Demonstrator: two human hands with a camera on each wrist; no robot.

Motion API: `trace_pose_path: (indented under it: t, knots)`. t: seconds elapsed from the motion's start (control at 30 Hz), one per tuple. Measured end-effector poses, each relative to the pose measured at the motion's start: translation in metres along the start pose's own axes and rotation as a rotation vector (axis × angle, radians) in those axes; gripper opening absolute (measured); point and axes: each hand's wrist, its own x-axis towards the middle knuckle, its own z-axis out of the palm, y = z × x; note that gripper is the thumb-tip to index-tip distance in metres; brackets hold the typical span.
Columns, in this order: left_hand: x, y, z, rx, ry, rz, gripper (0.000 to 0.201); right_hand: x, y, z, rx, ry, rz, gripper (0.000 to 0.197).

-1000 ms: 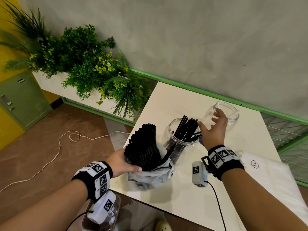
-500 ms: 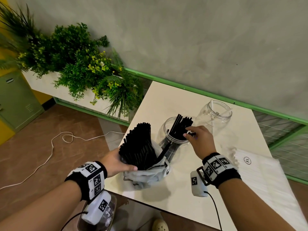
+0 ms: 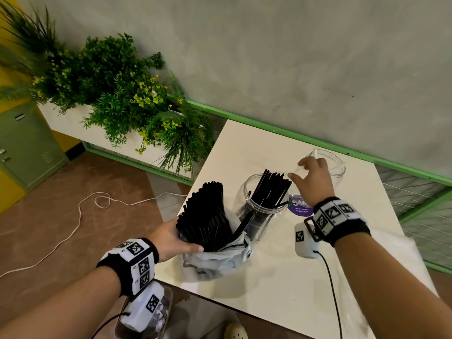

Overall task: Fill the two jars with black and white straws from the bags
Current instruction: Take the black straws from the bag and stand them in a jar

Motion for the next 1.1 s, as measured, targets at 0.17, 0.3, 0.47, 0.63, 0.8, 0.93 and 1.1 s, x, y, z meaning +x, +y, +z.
trace_pose_path:
  t: [0.17, 0.3, 0.47, 0.63, 0.8, 0.93, 1.1]
  knots:
    - [0.002, -0.002, 0.000, 0.002, 0.008, -0.014, 0.054, -0.049, 0.014, 0.019, 0.044, -0.068, -0.053, 0.010]
    - [0.002, 0.000, 0.000, 0.018, -0.010, 0.008, 0.050, -0.063, 0.013, 0.028, 0.066, -0.035, -0.119, 0.010]
    - [0.003, 0.000, 0.000, 0.025, 0.000, 0.009, 0.050, -0.054, -0.021, 0.027, 0.021, -0.125, -0.248, 0.012]
    - [0.001, -0.002, 0.001, 0.012, -0.001, 0.002, 0.053, -0.033, -0.055, 0.047, 0.025, -0.296, -0.282, 0.022]
    - [-0.001, 0.000, 0.000, -0.001, -0.008, 0.006, 0.052, -0.025, -0.062, 0.059, 0.016, -0.380, -0.243, 0.016]
    - [-0.003, 0.003, -0.002, -0.030, -0.025, 0.019, 0.071, -0.009, -0.060, 0.047, -0.019, -0.267, -0.214, 0.014]
    - [0.003, -0.004, -0.001, -0.045, -0.016, 0.023, 0.086, 0.034, -0.055, 0.023, -0.018, -0.251, -0.147, 0.015]
